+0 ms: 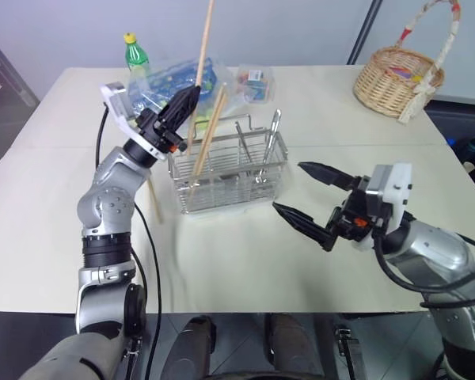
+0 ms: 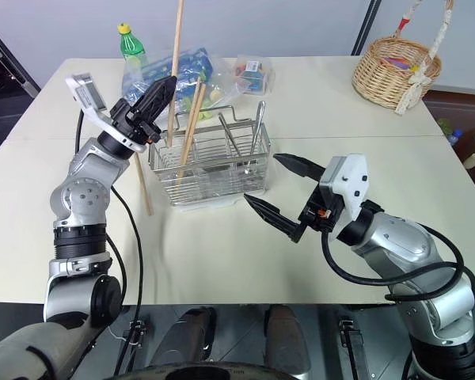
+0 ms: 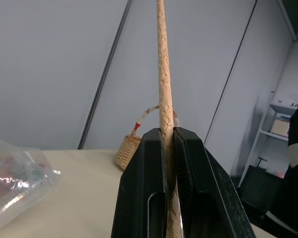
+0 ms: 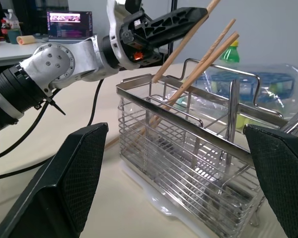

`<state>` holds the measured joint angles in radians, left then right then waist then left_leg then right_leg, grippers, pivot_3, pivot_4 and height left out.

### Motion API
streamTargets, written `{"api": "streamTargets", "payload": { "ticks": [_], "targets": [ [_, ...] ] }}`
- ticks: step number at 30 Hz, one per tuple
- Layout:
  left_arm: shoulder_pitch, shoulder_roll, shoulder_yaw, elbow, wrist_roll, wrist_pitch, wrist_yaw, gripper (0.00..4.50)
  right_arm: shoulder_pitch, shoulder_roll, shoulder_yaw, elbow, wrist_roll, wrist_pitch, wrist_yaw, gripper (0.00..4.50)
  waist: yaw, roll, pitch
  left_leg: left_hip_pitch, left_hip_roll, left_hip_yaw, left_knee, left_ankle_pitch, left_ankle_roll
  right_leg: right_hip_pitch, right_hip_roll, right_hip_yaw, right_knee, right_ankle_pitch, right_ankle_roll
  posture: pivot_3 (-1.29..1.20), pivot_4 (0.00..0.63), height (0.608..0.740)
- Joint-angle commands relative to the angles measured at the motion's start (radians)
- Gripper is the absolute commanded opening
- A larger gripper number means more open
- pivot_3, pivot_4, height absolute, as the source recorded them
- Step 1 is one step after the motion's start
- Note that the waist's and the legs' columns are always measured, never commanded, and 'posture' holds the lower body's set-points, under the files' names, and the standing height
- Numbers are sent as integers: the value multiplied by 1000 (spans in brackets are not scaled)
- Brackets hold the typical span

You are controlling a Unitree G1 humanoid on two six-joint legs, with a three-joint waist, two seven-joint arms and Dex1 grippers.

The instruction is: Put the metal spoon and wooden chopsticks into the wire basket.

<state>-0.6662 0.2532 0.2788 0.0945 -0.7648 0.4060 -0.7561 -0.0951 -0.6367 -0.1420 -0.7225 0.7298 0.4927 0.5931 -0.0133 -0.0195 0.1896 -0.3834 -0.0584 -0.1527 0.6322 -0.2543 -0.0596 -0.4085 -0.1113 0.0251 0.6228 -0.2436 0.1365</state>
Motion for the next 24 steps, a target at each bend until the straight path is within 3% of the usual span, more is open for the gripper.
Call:
{"api": "streamTargets", "payload": {
  "ticks": [1,4,5,6,12,13,20,24],
  "targets": [
    [7,-2,-1,-54,-15,-5,9,67,-17,9,-5,-7,0,-25,9,4500,1,0,0,0,0,0,0,0,0,0,0,0,0,0,0,0,150,740],
    [23,-7,-6,-69,-16,-6,15,67,-24,11,-2,2,-4,-27,16,4500,1,0,0,0,0,0,0,0,0,0,0,0,0,0,0,0,150,740],
    [27,-8,-7,-74,-17,-5,18,834,-26,11,-3,3,-4,-28,18,4500,1,0,0,0,0,0,0,0,0,0,0,0,0,0,0,0,150,740],
    [31,-9,-7,-78,-19,-4,20,1076,-27,12,-3,5,-4,-28,20,4500,1,0,0,0,0,0,0,0,0,0,0,0,0,0,0,0,150,740],
    [40,-7,-8,-89,-20,-7,30,4128,-28,17,-2,13,-11,-34,30,4500,1,0,0,0,0,0,0,0,0,0,0,0,0,0,0,0,150,740],
    [39,-6,-8,-90,-20,-9,33,4458,-28,18,-2,13,-12,-35,31,4500,1,0,0,0,0,0,0,0,0,0,0,0,0,0,0,0,150,740],
    [-31,9,50,-133,-107,26,103,4458,-32,8,-11,19,-11,-38,51,4500,1,0,0,0,0,0,0,0,0,0,0,0,0,0,0,0,150,740],
    [-122,47,141,-112,-157,40,250,4458,-66,-31,-38,0,35,-8,70,4500,-1,0,0,0,0,0,0,0,0,0,0,0,0,0,0,0,150,740]
  ]
}}
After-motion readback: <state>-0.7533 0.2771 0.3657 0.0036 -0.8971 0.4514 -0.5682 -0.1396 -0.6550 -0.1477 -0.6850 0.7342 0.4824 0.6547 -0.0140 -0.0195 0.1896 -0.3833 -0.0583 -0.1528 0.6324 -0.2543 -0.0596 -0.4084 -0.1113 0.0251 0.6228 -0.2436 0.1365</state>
